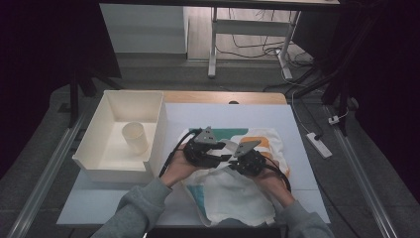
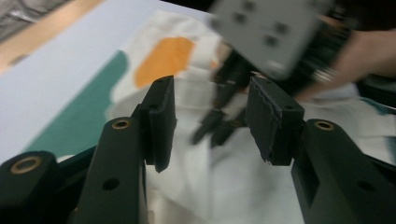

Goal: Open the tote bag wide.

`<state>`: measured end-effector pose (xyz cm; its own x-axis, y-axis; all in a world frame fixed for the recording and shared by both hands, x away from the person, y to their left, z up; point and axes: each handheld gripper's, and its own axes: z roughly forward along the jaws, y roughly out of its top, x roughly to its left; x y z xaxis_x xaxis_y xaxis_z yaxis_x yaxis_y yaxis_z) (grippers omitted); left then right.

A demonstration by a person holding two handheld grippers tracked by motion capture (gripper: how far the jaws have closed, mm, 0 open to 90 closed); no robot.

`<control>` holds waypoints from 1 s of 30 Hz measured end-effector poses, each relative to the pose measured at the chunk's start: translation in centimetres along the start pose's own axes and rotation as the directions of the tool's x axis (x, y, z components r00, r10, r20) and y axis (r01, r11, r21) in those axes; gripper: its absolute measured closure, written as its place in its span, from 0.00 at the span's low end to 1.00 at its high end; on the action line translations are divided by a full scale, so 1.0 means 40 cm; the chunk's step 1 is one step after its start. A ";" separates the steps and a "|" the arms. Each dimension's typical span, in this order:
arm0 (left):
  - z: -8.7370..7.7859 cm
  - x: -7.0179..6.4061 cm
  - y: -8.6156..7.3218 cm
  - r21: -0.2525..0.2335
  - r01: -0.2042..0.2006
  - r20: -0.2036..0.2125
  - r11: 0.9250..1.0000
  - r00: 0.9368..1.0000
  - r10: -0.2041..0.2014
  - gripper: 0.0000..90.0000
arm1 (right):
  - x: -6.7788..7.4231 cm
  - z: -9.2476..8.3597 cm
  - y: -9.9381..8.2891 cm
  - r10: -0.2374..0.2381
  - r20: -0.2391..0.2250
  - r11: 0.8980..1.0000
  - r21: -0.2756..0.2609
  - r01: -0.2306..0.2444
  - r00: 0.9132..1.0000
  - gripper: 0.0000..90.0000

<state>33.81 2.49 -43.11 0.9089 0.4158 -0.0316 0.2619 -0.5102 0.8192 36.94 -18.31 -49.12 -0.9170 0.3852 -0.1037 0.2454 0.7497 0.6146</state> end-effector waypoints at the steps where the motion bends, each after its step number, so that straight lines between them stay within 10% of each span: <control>1: 0.004 -0.008 0.001 0.009 -0.007 0.010 1.000 1.000 0.007 0.57 | -0.004 0.000 -0.002 0.016 -0.013 1.000 -0.004 -0.016 1.000 0.95; 15: 0.063 -0.065 -0.029 0.173 -0.080 0.090 0.982 0.994 0.065 0.52 | -0.023 0.002 -0.015 0.075 -0.064 0.997 -0.027 -0.077 0.995 0.95; 30: 0.084 -0.088 -0.046 0.226 -0.121 0.135 0.967 0.986 0.092 0.46 | -0.030 0.003 -0.021 0.088 -0.082 0.995 -0.038 -0.091 0.993 0.95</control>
<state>31.22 -0.58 -46.42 0.9647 0.2612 -0.0333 0.2162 -0.7135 0.6664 37.87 -19.34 -49.62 -0.9145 0.4042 0.0151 0.3160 0.6906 0.6506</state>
